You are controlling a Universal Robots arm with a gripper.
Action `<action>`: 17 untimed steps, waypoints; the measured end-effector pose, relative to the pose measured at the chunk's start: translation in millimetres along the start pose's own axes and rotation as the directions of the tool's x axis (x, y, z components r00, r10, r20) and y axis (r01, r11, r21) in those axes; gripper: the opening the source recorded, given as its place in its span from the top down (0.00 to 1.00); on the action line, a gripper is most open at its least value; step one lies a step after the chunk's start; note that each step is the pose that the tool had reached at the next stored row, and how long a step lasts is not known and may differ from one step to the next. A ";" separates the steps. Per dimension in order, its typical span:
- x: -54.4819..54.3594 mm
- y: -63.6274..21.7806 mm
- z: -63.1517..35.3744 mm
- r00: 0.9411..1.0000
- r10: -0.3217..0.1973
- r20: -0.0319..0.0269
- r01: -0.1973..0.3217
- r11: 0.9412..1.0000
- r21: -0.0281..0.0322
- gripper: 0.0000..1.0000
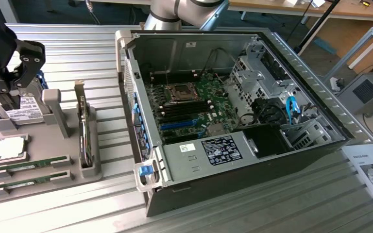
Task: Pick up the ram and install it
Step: 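Pick up the ram and move it above insertion slot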
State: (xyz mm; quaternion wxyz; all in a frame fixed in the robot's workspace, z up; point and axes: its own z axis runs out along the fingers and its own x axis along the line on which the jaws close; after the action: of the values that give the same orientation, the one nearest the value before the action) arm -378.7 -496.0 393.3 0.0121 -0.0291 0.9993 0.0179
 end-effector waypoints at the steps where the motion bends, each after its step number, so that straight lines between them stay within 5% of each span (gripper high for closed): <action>1: 0.0 -0.1 0.0 1.000 -0.009 0.000 0.009 1.000 0.000 0.89; 17: 0.1 -0.6 -0.1 0.989 -0.149 -0.005 0.149 0.989 -0.004 0.89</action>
State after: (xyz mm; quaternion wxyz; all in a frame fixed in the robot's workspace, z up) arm -378.8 -496.6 393.3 0.0106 -0.1038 0.9944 0.0187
